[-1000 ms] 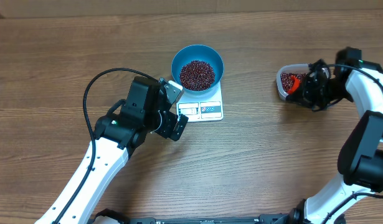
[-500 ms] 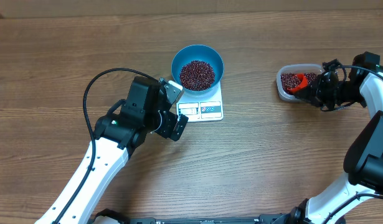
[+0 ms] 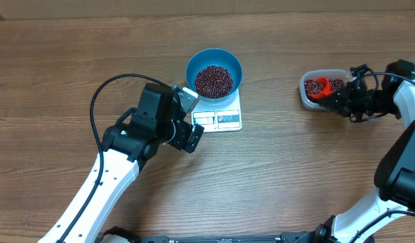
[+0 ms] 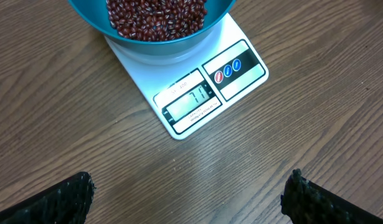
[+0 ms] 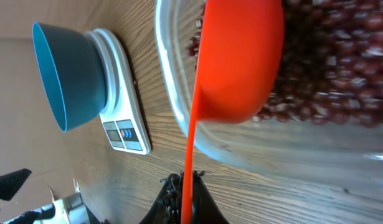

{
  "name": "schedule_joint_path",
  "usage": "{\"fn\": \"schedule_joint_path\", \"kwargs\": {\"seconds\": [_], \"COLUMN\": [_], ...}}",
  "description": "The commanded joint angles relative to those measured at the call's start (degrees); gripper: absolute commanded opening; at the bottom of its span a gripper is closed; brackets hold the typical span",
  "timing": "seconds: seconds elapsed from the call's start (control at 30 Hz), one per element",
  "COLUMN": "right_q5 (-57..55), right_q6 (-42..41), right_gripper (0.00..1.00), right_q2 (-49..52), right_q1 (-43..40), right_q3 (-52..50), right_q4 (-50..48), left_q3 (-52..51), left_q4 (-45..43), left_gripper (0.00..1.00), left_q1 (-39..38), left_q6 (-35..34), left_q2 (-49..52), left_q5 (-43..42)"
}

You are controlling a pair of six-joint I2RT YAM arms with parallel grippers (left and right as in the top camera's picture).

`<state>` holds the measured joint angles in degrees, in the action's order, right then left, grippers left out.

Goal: Scoop item into bowl and weigh 150g on scale
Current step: 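Dig the red scoop into the beans in the clear tub with the right gripper, then lift the filled scoop and carry it over the teal bowl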

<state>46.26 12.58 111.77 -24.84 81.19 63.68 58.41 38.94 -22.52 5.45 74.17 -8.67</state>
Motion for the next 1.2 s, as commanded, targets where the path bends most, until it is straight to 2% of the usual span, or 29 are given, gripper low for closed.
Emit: {"fn": "schedule_joint_path", "kwargs": {"seconds": [0.0,0.23,0.47,0.7,0.87,1.03,1.17], "right_q5": [2.89,10.4,19.17,22.56,25.07,25.03,24.96], "right_q6": [2.75,12.83,20.35,20.28,19.91,15.17,7.87], "right_gripper": [0.04,0.04,0.04,0.04,0.04,0.04,0.04], "right_q2": [0.13,0.13,0.13,0.11,0.11,0.11,0.11], "right_q1": [-3.17,-8.96,-11.08,-8.48,-2.69,4.46,9.68], "right_q3": [0.13,0.13,0.15,0.22,0.5,4.55,6.82], "right_q4": [0.55,5.16,10.67,12.15,11.89,10.97,6.25], "left_q3": [-0.2,-0.17,-0.2,-0.17,-0.2,-0.2,-0.2], "left_q4": [-0.2,-0.2,-0.2,-0.2,-0.2,-0.2,-0.2], "left_gripper": [1.0,0.99,1.0,0.99,0.99,1.0,0.99], "left_q1": [-0.37,-0.37,-0.37,-0.37,-0.37,-0.37,-0.37], "left_q6": [-0.35,-0.35,-0.35,-0.35,-0.35,-0.35,-0.35], "left_q2": [0.44,0.44,0.44,0.44,0.44,0.44,0.44], "left_q5": [0.31,0.28,0.28,0.31,0.31,0.28,0.28]}}
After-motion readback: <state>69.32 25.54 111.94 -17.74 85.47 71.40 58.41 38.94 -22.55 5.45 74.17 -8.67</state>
